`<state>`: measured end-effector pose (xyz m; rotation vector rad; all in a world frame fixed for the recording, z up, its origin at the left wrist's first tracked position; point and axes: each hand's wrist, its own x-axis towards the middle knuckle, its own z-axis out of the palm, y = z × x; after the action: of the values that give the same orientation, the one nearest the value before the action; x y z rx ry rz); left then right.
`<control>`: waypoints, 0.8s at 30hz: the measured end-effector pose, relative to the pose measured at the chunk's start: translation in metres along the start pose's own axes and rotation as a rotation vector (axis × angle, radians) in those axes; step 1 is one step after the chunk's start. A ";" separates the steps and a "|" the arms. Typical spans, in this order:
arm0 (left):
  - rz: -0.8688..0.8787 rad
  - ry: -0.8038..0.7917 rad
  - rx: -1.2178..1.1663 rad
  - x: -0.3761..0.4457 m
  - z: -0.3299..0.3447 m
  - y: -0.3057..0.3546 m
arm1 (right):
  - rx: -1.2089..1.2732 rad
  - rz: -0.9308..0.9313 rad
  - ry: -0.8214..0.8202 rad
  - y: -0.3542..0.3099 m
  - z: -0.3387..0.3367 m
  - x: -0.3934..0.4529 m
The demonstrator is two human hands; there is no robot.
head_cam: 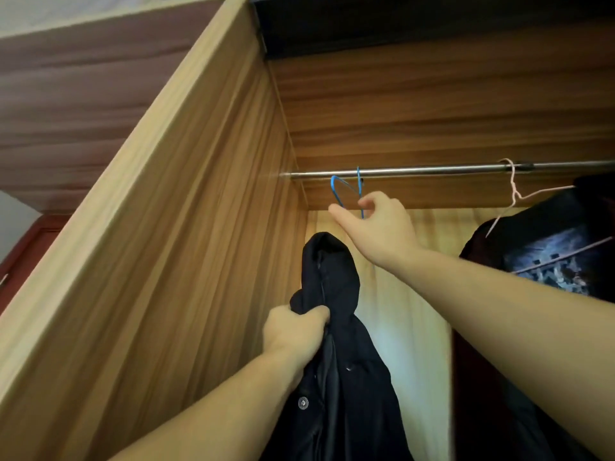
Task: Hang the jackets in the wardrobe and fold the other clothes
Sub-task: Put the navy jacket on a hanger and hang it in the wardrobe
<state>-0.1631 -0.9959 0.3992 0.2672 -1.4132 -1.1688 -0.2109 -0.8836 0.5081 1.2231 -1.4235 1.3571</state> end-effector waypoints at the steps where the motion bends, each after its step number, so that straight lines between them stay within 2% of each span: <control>1: 0.011 0.010 0.001 0.008 0.000 0.001 | -0.002 -0.015 0.026 -0.010 0.004 0.008; 4: 0.045 0.031 0.056 0.026 -0.001 0.004 | 0.028 0.055 0.018 -0.032 0.021 0.032; 8: 0.082 0.051 0.123 0.042 -0.005 0.008 | 0.323 0.295 -0.098 -0.045 0.032 0.050; 10: 0.088 0.057 0.138 0.046 -0.007 0.006 | 0.389 0.353 -0.096 -0.042 0.034 0.056; 20: 0.068 -0.004 0.168 0.047 -0.003 -0.006 | 0.171 0.339 0.290 -0.001 0.009 0.071; 24: 0.066 -0.013 0.161 0.047 -0.001 -0.006 | 0.150 0.246 0.358 0.014 0.004 0.060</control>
<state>-0.1772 -1.0338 0.4231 0.3235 -1.5183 -1.0059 -0.2364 -0.8946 0.5627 0.8569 -1.2615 1.7780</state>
